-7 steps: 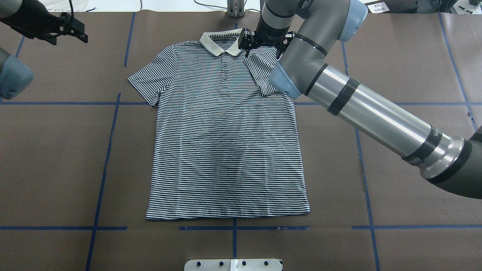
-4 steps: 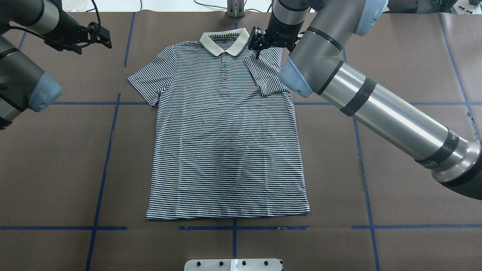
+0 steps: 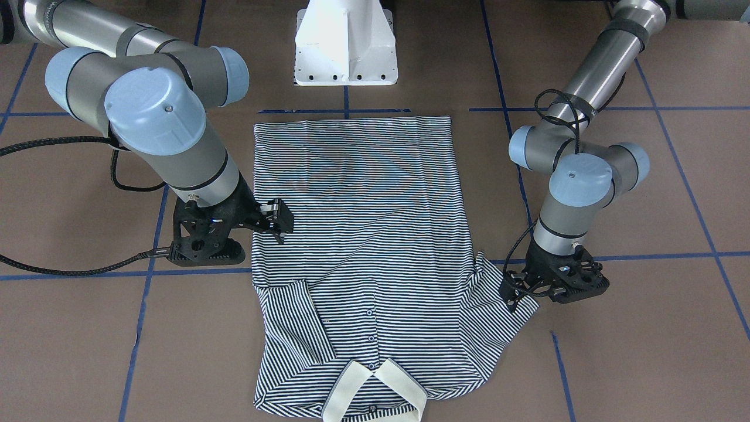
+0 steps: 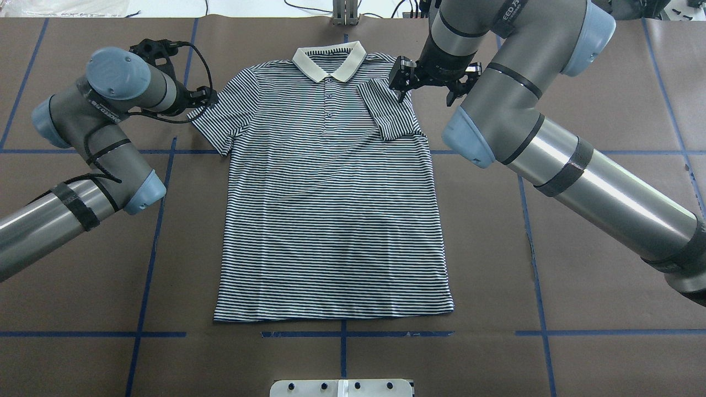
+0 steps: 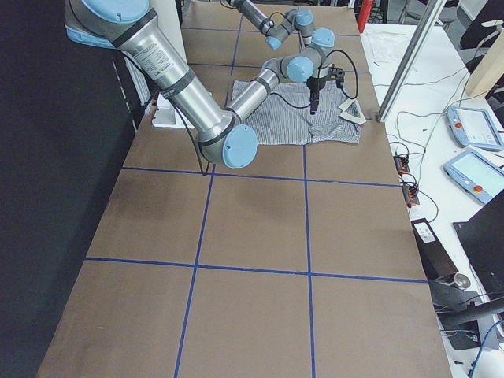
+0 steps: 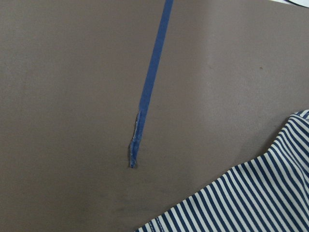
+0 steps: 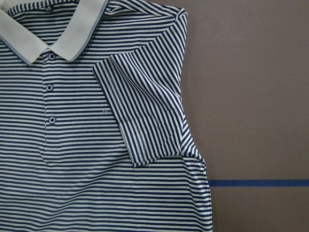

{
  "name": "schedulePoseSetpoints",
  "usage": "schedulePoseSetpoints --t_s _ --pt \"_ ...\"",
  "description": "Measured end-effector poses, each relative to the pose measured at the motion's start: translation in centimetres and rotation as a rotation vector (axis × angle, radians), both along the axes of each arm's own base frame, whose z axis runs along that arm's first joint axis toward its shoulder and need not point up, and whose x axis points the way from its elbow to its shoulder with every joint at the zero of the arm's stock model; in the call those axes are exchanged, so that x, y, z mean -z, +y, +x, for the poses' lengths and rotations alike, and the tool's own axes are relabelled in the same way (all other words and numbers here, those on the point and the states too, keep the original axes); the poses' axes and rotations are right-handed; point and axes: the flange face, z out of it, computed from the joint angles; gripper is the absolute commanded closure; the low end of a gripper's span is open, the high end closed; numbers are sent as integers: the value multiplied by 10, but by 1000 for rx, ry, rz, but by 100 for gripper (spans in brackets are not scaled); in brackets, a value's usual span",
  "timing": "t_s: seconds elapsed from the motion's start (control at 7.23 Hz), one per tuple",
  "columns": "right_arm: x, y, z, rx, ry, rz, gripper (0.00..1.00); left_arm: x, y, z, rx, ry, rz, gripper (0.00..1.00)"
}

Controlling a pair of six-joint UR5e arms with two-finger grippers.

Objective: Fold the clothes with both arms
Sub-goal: 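Release the folded sleeve with the right gripper while the left arm reaches in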

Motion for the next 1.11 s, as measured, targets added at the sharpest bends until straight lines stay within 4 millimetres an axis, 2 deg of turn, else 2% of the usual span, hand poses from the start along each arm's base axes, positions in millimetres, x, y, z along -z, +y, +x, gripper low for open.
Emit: schedulePoseSetpoints --t_s 0.28,0.42,0.97,1.11 --pt "1 0 -2 -4 -11 8 0 -9 -1 6 -2 -4 10 18" --pt "2 0 -2 -5 -12 9 0 -10 0 7 -5 -5 11 29" --pt "2 0 -2 -4 -13 10 0 -8 1 9 -9 -6 10 97" --pt "1 0 -2 -4 -12 10 0 -7 0 8 -9 -6 9 100"
